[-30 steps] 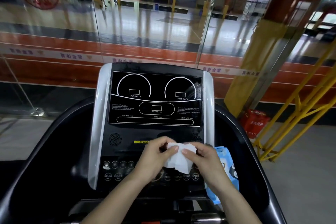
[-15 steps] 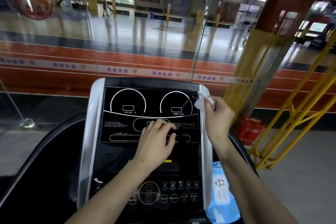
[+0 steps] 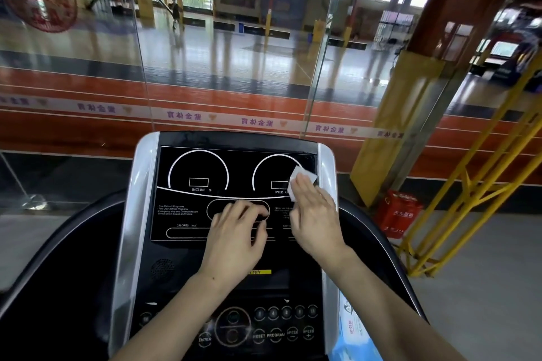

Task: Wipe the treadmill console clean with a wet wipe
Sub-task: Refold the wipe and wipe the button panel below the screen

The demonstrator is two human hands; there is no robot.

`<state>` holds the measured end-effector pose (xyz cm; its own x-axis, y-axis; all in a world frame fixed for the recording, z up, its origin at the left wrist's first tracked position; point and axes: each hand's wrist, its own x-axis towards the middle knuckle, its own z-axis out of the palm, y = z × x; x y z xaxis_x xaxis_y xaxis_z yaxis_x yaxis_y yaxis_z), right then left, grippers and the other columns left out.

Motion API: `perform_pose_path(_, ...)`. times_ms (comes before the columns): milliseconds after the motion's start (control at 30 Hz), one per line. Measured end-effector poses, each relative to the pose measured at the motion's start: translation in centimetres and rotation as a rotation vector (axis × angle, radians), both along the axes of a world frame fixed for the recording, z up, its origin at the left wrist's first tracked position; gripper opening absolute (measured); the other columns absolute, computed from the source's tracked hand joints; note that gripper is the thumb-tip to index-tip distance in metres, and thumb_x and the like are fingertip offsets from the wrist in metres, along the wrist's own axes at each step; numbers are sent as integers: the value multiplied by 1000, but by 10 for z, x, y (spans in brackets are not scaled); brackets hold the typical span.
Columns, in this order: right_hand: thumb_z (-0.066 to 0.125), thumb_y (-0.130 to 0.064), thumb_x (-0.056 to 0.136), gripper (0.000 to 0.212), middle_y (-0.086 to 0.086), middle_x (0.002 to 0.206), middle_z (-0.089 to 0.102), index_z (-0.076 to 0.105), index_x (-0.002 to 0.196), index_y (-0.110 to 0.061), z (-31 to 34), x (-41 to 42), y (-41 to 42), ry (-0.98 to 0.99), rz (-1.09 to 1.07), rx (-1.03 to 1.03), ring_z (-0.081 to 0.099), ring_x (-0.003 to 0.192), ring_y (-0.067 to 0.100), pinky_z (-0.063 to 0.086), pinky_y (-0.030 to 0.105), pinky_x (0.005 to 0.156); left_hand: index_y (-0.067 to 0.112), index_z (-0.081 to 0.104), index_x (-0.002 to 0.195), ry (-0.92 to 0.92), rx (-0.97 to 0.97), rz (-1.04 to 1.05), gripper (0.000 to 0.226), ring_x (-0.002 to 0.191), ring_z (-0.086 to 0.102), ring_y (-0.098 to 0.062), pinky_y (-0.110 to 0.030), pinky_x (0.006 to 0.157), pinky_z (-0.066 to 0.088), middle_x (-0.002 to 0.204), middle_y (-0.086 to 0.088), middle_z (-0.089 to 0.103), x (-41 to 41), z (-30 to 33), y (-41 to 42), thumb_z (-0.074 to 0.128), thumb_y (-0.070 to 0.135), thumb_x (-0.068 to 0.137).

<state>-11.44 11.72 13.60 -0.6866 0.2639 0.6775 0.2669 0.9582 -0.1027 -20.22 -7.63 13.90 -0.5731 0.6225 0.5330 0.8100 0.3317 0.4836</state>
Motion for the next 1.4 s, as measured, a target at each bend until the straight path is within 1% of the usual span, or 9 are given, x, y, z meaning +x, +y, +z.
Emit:
perform_pose_path(200, 67, 5, 90, 47, 4, 144, 64, 68, 134, -12, 7, -6, 31, -10, -18, 91, 57, 138, 17, 34, 45, 120, 32, 62, 119, -10, -51, 21, 32, 112, 55, -10, -34, 97, 42, 119, 15, 59, -3, -7, -12, 41, 44, 99)
perform_pose_path(300, 68, 13, 82, 32, 12, 116, 77, 76, 108, -5, 39, -29, 45, 75, -15, 25, 72, 115, 32, 54, 48, 94, 32, 61, 120, -4, -82, 23, 30, 113, 55, -10, -35, 97, 43, 120, 15, 58, -4, -9, -14, 43, 43, 99)
perform_pose_path(400, 56, 7, 89, 19, 9, 89, 72, 72, 87, -4, 43, -36, 31, 113, 58, 22, 72, 87, 33, 58, 49, 73, 31, 63, 119, -13, -85, 39, 22, 112, 56, -11, -36, 96, 44, 119, 14, 59, -4, -15, -17, 54, 35, 99)
perform_pose_path(567, 74, -5, 86, 26, 3, 120, 76, 80, 111, -11, -33, -5, -21, 85, 232, 21, 70, 110, 22, 47, 34, 95, 30, 64, 118, -18, -76, 52, 21, 113, 57, -12, -36, 95, 45, 119, 12, 60, 2, -21, -23, 57, 33, 98)
perform_pose_path(833, 57, -1, 97, 23, 10, 100, 79, 80, 97, -2, 36, -5, 19, 342, 169, -9, 75, 96, 25, 58, 38, 91, 32, 63, 116, -38, -87, 50, 20, 112, 55, -10, -34, 96, 42, 116, 16, 58, 12, -30, -41, 52, 36, 99)
perform_pose_path(1000, 52, 6, 87, 22, 12, 77, 69, 69, 76, -3, 57, -25, 47, 141, 57, 60, 64, 70, 32, 54, 46, 60, 31, 63, 116, -16, -116, 60, 19, 110, 55, -12, -35, 95, 43, 115, 15, 58, 13, -37, -46, 56, 33, 99)
perform_pose_path(1100, 44, -1, 93, 27, 1, 83, 67, 67, 79, -8, 32, -15, 32, 129, 95, 30, 59, 75, 17, 43, 34, 66, 32, 63, 116, -7, -118, 63, 19, 108, 54, -12, -34, 94, 42, 114, 15, 57, 14, -40, -49, 56, 32, 98)
perform_pose_path(1267, 76, 3, 90, 25, -3, 110, 76, 79, 109, -12, -58, 37, 17, 131, 103, 27, 71, 93, 21, 53, 43, 81, 31, 65, 114, 6, -114, 74, 18, 107, 55, -12, -34, 92, 44, 113, 14, 58, 19, -49, -59, 60, 30, 96)
perform_pose_path(1400, 82, 10, 79, 34, -1, 106, 76, 80, 106, -11, -57, 46, -1, 93, 83, 65, 70, 90, 24, 49, 36, 86, 30, 65, 115, 19, -146, 77, 20, 107, 55, -15, -35, 92, 44, 114, 12, 57, 21, -56, -70, 59, 31, 96)
